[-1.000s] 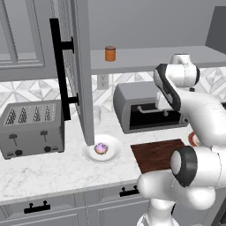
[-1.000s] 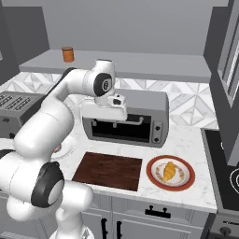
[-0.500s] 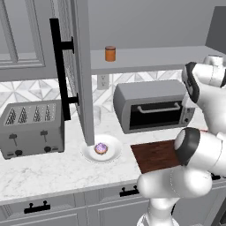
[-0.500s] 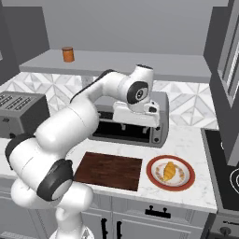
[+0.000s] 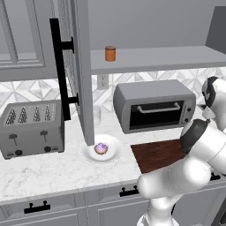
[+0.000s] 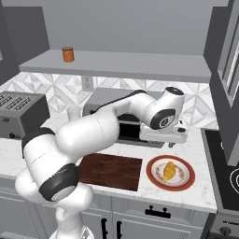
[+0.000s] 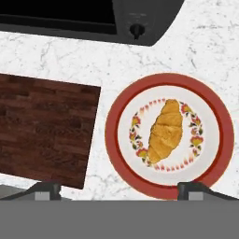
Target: From the different types of pastries on the counter, select a croissant and place it on the cutting board. Then retrieve a jar of jam from the cabinet and place it alongside the croissant on the cutting board.
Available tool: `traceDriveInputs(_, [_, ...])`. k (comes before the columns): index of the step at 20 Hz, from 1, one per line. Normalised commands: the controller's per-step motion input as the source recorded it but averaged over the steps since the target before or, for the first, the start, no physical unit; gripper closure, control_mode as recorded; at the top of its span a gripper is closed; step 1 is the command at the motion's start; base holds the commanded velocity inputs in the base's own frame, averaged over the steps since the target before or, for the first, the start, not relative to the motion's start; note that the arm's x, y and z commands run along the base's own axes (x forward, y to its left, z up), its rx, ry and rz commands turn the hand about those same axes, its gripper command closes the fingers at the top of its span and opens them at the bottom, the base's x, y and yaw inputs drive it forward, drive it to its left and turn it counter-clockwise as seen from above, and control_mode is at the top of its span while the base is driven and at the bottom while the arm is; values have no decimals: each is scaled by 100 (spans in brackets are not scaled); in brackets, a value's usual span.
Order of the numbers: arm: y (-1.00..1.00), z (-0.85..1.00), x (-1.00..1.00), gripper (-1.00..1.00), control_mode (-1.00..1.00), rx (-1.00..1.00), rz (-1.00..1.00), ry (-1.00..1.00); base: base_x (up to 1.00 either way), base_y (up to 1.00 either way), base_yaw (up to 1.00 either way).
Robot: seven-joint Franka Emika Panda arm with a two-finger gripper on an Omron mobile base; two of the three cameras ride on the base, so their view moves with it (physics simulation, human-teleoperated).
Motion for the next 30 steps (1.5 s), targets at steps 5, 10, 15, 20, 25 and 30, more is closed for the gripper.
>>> traceDriveInputs(5, [-47,-27,0,-100,-100,-16,6,3,0,0,0])
traceDriveInputs(10, [-2,-28,-2,-100,-100,0,0,0,0,0,0])
traceDriveInputs(15, [-27,-75,15,-100,-100,-1,0,-2,0,0,0])
traceDriveInputs(20, [-17,-4,59,-100,-100,-1,0,2,0,0,0])
traceDriveInputs(25, [-5,-35,-2,-100,-100,5,0,3,0,0,0])
traceDriveInputs(30, [-12,-45,0,-100,-100,9,0,0,0,0,0])
